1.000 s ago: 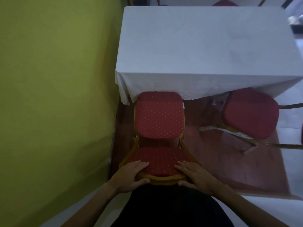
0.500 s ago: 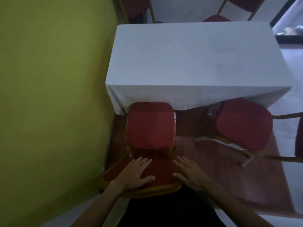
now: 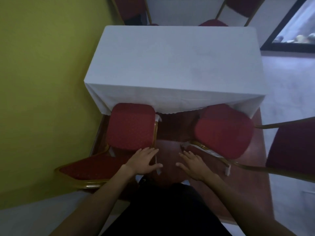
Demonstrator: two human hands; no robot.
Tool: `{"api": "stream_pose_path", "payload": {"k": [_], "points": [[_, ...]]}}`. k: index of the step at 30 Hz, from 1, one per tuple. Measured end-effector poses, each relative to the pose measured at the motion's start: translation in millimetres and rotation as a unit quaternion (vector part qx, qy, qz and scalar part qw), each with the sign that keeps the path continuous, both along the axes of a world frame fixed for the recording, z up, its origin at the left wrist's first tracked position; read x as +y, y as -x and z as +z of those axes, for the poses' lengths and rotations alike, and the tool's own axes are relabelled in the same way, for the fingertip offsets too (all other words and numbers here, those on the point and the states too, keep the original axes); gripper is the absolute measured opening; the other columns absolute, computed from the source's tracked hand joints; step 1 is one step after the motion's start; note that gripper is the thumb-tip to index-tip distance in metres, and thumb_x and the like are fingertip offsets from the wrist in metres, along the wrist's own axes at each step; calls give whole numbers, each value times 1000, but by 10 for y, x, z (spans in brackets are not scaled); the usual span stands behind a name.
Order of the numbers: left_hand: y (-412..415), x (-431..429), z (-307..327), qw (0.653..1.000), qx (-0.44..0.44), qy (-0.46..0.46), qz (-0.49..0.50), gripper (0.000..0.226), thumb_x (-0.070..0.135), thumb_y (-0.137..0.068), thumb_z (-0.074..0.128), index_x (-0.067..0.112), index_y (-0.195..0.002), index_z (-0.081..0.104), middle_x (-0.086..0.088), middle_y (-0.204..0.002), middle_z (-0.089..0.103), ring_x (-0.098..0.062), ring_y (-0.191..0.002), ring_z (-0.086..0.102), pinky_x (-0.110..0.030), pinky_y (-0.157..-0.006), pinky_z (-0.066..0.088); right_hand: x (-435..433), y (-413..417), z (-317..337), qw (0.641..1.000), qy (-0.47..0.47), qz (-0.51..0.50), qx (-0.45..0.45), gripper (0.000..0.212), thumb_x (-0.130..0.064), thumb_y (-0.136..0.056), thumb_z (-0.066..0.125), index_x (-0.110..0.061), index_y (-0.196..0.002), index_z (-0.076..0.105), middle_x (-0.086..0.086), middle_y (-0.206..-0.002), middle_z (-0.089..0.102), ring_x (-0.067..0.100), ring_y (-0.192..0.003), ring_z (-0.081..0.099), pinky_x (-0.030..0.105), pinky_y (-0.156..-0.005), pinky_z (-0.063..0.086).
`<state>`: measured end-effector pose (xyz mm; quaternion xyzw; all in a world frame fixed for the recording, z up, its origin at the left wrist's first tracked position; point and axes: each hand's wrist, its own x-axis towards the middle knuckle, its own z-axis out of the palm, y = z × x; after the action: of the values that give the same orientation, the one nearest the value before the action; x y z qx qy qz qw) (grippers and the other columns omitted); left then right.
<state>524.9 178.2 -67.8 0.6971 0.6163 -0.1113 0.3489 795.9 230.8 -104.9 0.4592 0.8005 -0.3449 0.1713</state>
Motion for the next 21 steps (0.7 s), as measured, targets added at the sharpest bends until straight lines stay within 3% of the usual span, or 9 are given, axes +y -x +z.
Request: {"api": "stream_pose_path", "payload": {"k": [4, 9, 15, 21], "points": [[-412, 239, -110, 1000, 3, 7, -21, 98, 87, -82, 22, 22, -156, 23, -4, -160, 28, -23, -147, 22, -47, -119, 19, 177, -493, -73, 999, 5, -35, -14, 127, -96, -61, -16, -25, -154, 33, 8, -161, 27, 29, -149, 22, 49, -118, 22], [-940, 616, -136, 998, -27, -33, -38, 83, 75, -91, 35, 20, -153, 31, -3, -156, 36, -19, -143, 30, -40, -116, 23, 529, -1048, -71, 998, -51, -36, -13, 98, -87, -81, -2, -29, -151, 36, -2, -157, 34, 25, -142, 33, 46, -113, 30], [-1412, 1058, -190, 997, -41, -44, -51, 79, 71, -93, 37, 20, -153, 30, -2, -156, 36, -20, -143, 29, -42, -117, 20, 996, -1465, 50, 996, -55, -52, -41, 122, -93, -65, -16, -24, -155, 28, 6, -161, 27, 27, -148, 22, 49, -116, 22], [-1857, 1597, -266, 998, -34, -32, -47, 82, 72, -93, 34, 19, -155, 25, -4, -159, 29, -24, -146, 22, -49, -119, 16, 1568, -1829, 51, 995, -71, -11, -67, 112, -87, -72, -15, -23, -156, 26, 6, -161, 26, 30, -148, 21, 52, -116, 21]]}}
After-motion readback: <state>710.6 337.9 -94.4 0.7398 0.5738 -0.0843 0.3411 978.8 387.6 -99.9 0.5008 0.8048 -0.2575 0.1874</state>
